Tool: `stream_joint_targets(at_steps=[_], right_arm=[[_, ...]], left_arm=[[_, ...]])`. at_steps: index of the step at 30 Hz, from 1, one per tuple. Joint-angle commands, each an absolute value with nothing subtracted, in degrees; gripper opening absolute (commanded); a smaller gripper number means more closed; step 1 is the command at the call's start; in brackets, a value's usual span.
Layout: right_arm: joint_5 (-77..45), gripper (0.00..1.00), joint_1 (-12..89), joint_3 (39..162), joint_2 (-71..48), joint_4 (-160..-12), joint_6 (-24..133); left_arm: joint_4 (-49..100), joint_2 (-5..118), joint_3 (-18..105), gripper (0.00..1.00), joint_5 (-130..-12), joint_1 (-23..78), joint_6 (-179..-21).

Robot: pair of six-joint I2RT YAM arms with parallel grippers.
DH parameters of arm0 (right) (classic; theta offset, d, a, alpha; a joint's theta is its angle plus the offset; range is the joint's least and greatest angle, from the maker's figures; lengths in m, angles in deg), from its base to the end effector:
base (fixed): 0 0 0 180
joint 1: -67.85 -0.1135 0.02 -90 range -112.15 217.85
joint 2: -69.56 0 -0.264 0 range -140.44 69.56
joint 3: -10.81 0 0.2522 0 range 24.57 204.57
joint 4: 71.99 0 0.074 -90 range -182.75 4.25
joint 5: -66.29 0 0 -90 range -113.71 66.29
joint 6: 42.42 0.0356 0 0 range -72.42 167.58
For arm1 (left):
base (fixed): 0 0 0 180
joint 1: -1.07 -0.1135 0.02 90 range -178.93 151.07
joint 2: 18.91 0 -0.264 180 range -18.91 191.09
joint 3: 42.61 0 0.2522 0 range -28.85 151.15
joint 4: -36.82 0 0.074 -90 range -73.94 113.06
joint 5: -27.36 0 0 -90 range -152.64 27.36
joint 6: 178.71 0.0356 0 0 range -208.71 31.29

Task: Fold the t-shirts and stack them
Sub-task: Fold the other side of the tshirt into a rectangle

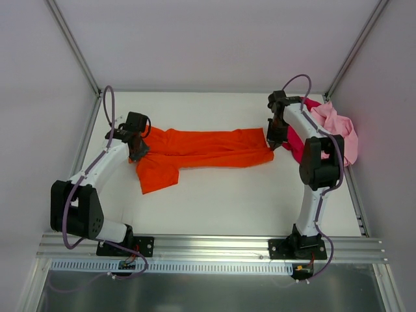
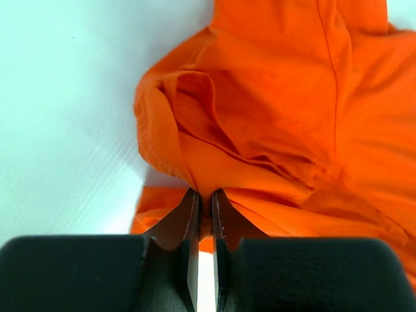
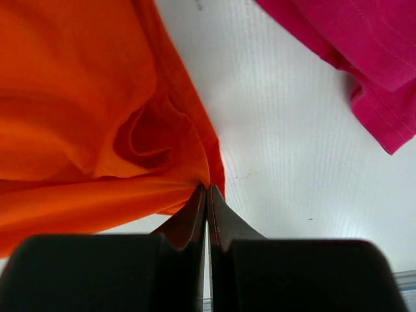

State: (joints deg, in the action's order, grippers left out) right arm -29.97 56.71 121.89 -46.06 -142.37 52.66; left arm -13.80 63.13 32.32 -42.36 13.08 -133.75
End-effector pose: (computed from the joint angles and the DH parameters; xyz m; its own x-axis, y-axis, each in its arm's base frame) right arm 0.4070 0.0762 0.2260 -0.9582 -0.0990 -0.2685 -0.0797 0.9935 -0.0818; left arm 0.2872 -0.0485 0.2529 -0.5944 -0.5521 -0.5846 -0.5752 0.8000 -0.1707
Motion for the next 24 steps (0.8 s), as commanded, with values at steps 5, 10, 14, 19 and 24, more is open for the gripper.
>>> stream_joint_targets(at_steps=[5,10,14,19,24], right_arm=[[-35.6,0.01,60.6,124.5,-47.1,-146.6,56.0],[-35.5,0.01,61.4,126.3,-47.8,-146.4,56.3],[-36.1,0.01,61.5,128.7,-48.7,-147.4,56.0],[-33.5,0.01,61.6,131.9,-49.8,-146.9,55.8],[-29.7,0.01,61.5,138.4,-52.8,-147.4,56.0]], left_arm=[[-17.5,57.6,33.9,0.0,-38.3,8.3,-132.1],[-17.7,56.5,34.6,0.0,-38.1,6.3,-131.1],[-18.2,56.5,36.2,0.0,-37.6,5.3,-130.3],[-17.9,57.2,38.0,0.0,-38.1,4.8,-129.5],[-16.0,61.3,40.8,0.0,-39.0,4.8,-129.0]])
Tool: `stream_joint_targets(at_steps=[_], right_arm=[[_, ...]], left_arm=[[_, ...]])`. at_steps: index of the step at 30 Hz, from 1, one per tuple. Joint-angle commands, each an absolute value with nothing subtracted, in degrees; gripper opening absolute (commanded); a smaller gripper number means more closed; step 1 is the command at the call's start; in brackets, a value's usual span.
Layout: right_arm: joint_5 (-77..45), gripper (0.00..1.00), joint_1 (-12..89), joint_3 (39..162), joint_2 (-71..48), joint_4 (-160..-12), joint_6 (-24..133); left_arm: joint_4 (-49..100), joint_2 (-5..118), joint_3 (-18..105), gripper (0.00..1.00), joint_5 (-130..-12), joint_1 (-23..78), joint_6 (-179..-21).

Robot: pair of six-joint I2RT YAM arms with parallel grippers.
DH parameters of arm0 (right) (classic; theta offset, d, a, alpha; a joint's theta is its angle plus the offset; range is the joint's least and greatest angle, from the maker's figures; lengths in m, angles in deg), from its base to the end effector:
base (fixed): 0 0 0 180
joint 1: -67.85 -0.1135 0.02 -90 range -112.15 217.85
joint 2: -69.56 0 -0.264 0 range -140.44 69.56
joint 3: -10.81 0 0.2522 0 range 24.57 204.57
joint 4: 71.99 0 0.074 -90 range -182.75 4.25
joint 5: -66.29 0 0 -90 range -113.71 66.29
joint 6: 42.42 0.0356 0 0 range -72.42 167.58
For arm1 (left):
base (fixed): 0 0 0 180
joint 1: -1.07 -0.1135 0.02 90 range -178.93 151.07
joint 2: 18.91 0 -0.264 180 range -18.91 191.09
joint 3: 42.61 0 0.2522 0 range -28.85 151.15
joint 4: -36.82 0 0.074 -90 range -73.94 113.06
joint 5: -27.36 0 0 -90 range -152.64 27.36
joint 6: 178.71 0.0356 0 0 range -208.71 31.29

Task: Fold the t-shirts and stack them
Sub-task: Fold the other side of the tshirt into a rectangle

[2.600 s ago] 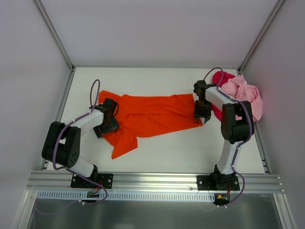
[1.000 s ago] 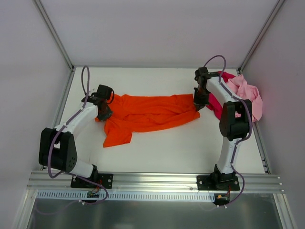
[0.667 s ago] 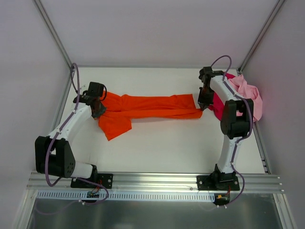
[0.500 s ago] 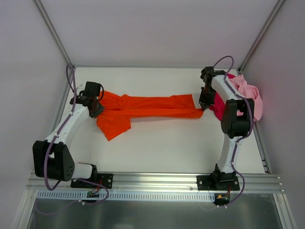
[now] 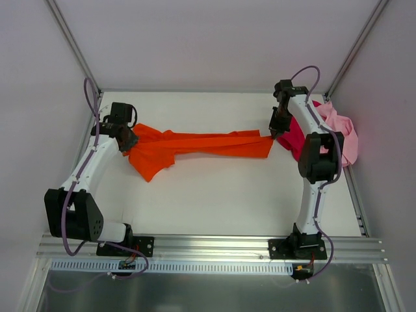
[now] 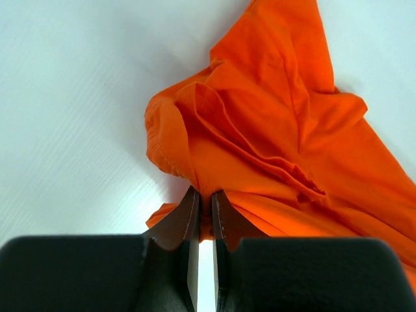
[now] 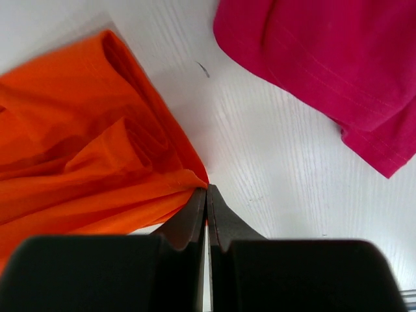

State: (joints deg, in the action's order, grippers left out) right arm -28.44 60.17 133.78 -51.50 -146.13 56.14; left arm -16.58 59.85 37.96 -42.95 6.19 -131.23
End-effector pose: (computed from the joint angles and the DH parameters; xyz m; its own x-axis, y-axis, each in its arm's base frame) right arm 0.4381 0.0561 0.2438 -0.9493 0.0217 -0.3135 0.0334 0.9989 -0.0322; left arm 0.2873 -0.0137 0.2962 -0.4911 -0.5949 -0.6363 -0.6192 0.7522 -0.2253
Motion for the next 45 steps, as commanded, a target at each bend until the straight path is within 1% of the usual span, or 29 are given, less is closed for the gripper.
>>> stream_joint_targets(at_steps=[1,10,20,31,36,45], right_arm=[[-28.9,0.01,61.5,139.0,-53.6,-147.4,56.0],[-27.7,0.01,61.3,142.6,-55.0,-144.5,55.8],[-29.0,0.01,61.3,150.1,-59.5,-144.5,55.4],[-30.1,0.01,61.3,152.4,-62.8,-142.5,53.0],[-30.6,0.01,61.3,155.5,-65.0,-142.5,51.4],[-30.2,0.01,61.4,157.1,-67.2,-137.5,49.7]], left_arm=[[-15.2,62.5,41.8,0.0,-39.3,4.8,-128.4],[-14.4,73.6,50.3,0.0,-40.3,4.8,-125.3],[-15.0,80.4,58.2,0.0,-39.3,4.8,-123.1],[-16.5,88.3,67.7,0.0,-38.3,4.7,-120.8],[-18.2,92.1,72.3,0.0,-37.8,4.7,-120.5],[-19.1,95.9,73.5,0.0,-37.1,3.3,-120.5]])
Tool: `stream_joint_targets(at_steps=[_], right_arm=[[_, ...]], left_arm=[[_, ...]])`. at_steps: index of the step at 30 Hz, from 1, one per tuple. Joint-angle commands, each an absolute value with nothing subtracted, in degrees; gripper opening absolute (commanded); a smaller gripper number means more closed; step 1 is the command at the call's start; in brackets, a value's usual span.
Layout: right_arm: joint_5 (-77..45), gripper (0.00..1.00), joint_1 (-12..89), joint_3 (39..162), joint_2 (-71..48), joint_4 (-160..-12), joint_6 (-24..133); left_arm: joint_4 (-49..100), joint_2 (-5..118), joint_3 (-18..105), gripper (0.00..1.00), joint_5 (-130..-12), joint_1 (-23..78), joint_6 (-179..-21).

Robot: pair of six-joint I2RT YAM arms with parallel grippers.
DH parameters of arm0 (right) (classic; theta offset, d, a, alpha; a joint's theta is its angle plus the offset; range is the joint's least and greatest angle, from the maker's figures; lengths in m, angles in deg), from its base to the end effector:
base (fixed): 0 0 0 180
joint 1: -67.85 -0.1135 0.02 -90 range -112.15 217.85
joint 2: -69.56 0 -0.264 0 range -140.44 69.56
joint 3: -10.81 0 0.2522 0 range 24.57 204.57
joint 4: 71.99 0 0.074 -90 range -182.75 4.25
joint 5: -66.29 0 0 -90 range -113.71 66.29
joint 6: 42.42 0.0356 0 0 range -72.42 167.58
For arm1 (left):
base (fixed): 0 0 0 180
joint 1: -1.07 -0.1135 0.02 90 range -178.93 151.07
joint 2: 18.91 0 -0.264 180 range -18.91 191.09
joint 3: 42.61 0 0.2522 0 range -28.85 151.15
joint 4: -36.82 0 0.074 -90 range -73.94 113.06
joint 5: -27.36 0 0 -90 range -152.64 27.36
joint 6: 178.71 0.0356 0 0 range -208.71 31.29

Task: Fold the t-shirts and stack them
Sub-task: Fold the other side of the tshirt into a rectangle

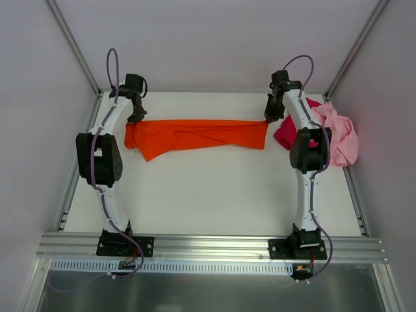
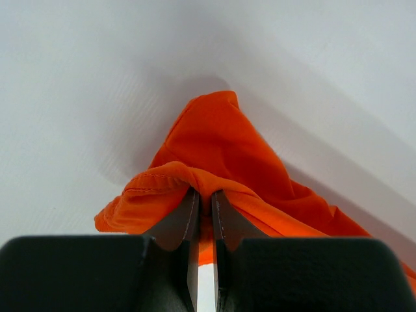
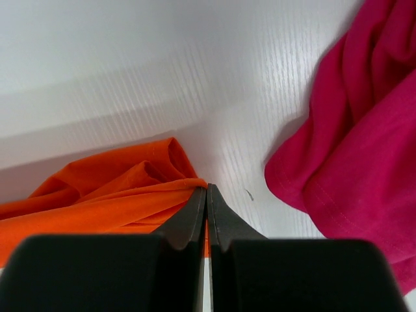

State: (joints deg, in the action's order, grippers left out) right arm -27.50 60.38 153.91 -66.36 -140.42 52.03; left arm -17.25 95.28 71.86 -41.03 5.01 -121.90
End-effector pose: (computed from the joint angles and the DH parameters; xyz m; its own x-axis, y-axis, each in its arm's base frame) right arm 0.5085 0.0643 0.2327 -0.8743 -0.0366 -0.4840 -0.0305 0.9993 -0.0205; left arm 0.4435 -0.0174 0.2691 -0.5898 -0.4695 -0.6570 -0.5688 0.8191 -0.0747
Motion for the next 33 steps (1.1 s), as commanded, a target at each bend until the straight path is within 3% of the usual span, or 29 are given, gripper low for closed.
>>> stream_joint_targets(at_steps=[1,17,23,33], right_arm=[[-29.8,0.01,61.4,157.4,-67.5,-136.2,49.3],[-6.2,0.01,61.0,158.6,-62.7,-116.3,47.1],[-8.3,0.01,60.1,158.5,-62.5,-114.1,43.6],[-27.8,0.01,59.9,159.5,-64.3,-117.8,38.8]], left_arm=[[-19.1,95.9,73.5,0.0,-37.4,3.3,-120.6],[-19.0,98.2,72.7,0.0,-39.2,3.3,-120.2],[-19.7,99.0,72.8,0.0,-39.2,3.3,-120.4],[-21.4,99.6,72.8,0.0,-37.4,3.3,-121.1]])
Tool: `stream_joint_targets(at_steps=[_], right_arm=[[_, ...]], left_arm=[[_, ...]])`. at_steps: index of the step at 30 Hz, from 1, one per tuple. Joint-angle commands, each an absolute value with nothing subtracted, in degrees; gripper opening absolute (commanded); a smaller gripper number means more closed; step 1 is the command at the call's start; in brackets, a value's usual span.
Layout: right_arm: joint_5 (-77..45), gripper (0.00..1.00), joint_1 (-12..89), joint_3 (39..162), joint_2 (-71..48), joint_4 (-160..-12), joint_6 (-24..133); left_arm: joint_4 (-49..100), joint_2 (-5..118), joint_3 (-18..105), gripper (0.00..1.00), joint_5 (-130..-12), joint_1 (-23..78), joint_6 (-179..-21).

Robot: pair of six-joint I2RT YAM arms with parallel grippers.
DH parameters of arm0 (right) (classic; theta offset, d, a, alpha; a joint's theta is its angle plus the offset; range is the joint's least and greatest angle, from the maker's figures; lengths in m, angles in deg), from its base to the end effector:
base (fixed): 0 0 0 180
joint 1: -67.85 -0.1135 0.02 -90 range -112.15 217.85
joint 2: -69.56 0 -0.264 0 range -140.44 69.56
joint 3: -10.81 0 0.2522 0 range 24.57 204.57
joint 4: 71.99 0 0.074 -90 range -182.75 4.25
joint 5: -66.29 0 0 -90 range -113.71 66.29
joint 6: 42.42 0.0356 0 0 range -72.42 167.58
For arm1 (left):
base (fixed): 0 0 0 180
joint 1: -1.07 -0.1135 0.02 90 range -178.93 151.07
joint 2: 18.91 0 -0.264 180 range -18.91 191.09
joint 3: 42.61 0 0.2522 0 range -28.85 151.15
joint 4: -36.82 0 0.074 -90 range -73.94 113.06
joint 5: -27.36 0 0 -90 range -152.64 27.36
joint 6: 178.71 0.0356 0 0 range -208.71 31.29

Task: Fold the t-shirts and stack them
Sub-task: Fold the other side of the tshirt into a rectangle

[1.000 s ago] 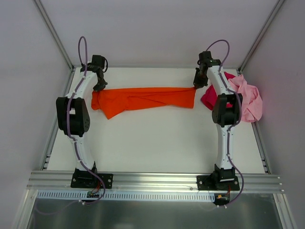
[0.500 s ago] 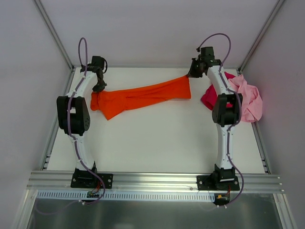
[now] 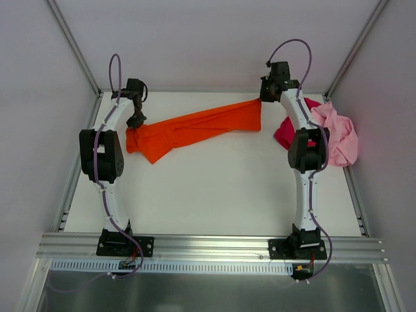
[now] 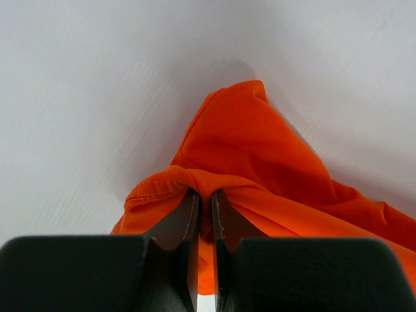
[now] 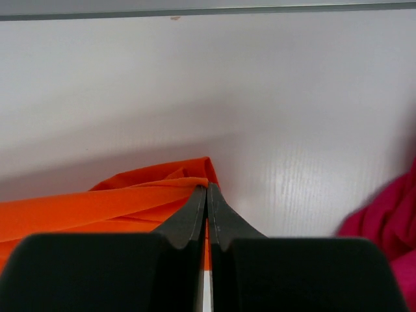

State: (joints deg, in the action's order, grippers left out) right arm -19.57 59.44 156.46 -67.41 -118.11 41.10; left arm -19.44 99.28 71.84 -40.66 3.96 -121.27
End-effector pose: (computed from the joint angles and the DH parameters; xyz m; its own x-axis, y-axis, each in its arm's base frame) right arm 0.5430 0.0829 0.2651 -0.5747 -0.1988 -0.7939 -0.2692 0.9620 -0.0460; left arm 0.4500 -0.0094 0.2371 -0.6536 -0.4667 -0.5959 -0.5836 0.8120 0.0041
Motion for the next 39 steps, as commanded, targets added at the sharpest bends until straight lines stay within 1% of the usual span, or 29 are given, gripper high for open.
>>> stream_joint_targets(at_steps=[1,2,3,4,5,6,7,8,9,11,14,18,19,20,21,22,23,25,26,30,34,37,39], right_arm=[[-27.9,0.01,59.9,159.5,-64.4,-117.7,38.8],[-28.4,0.01,59.8,159.6,-64.6,-117.7,38.8],[-28.4,0.07,59.8,159.7,-64.7,-117.7,38.8],[-28.4,0.18,59.8,159.7,-64.7,-117.9,38.8],[-28.5,0.3,59.6,159.7,-64.5,-118.1,38.6],[-28.3,0.37,59.7,159.6,-64.4,-118.6,38.0],[-27.8,0.4,59.7,159.3,-64.1,-119.0,37.7],[-27.7,0.56,59.5,159.0,-64.0,-119.2,37.3],[-27.8,0.65,59.4,158.7,-63.6,-119.7,37.3],[-27.1,0.74,59.0,156.2,-62.0,-119.6,36.9],[-25.9,0.76,58.4,152.3,-59.9,-119.8,36.1],[-19.8,0.73,57.7,149.8,-56.0,-120.9,37.0],[-16.3,0.72,57.2,150.1,-55.8,-121.4,37.6],[-14.9,0.71,57.0,151.5,-56.2,-123.2,38.1],[-10.2,0.7,56.7,152.7,-56.9,-124.7,38.5],[-8.3,0.68,56.4,154.5,-57.9,-126.2,39.0],[-6.7,0.68,56.2,157.8,-59.0,-129.2,39.4],[-1.6,0.64,55.6,158.3,-60.7,-130.0,40.9],[0.7,0.64,55.3,157.3,-60.9,-129.9,41.3],[1.3,0.63,52.6,155.1,-62.0,-128.3,43.1],[2.6,0.64,51.4,156.2,-64.6,-128.8,44.3],[7.3,0.65,51.4,158.2,-67.0,-128.6,46.1],[7.7,0.65,51.5,159.3,-68.3,-127.4,46.9]], left_arm=[[-21.7,99.6,73.0,0.0,-37.4,3.3,-121.5],[-22.2,100.2,73.6,0.0,-37.5,3.3,-121.5],[-22.3,100.4,73.8,0.0,-38.4,3.3,-121.3],[-22.3,100.7,74.1,0.04,-38.8,3.3,-120.9],[-22.2,100.5,74.0,0.39,-39.0,3.3,-120.9],[-21.9,100.4,73.8,0.56,-38.9,3.3,-121.0],[-21.7,100.0,73.6,0.74,-38.8,3.3,-121.1],[-21.5,99.8,73.5,0.89,-38.8,3.3,-121.1],[-21.3,99.6,73.5,0.91,-38.9,3.4,-121.1],[-20.1,98.0,72.3,0.93,-38.9,3.4,-121.1],[-17.5,94.7,71.7,0.93,-40.0,3.4,-120.9],[-16.4,90.2,71.3,0.92,-43.7,4.1,-122.1],[-15.5,88.9,70.8,0.91,-45.4,4.6,-122.0],[-15.1,87.6,70.6,0.91,-45.7,6.1,-121.7],[-14.6,87.3,70.6,0.91,-45.7,7.0,-121.4],[-14.1,87.0,70.5,0.91,-46.2,7.7,-121.1],[-13.4,86.7,70.3,0.91,-48.6,8.4,-120.3],[-11.7,87.2,70.2,0.91,-52.7,10.0,-119.2],[-11.6,88.6,70.3,0.91,-56.9,10.5,-118.9],[-11.9,91.3,69.8,0.89,-60.4,14.8,-118.2],[-13.5,91.5,68.2,0.88,-60.1,17.9,-118.9],[-13.4,90.7,65.7,0.88,-60.5,19.0,-119.7],[-13.2,90.6,64.9,0.88,-60.6,19.2,-119.8]])
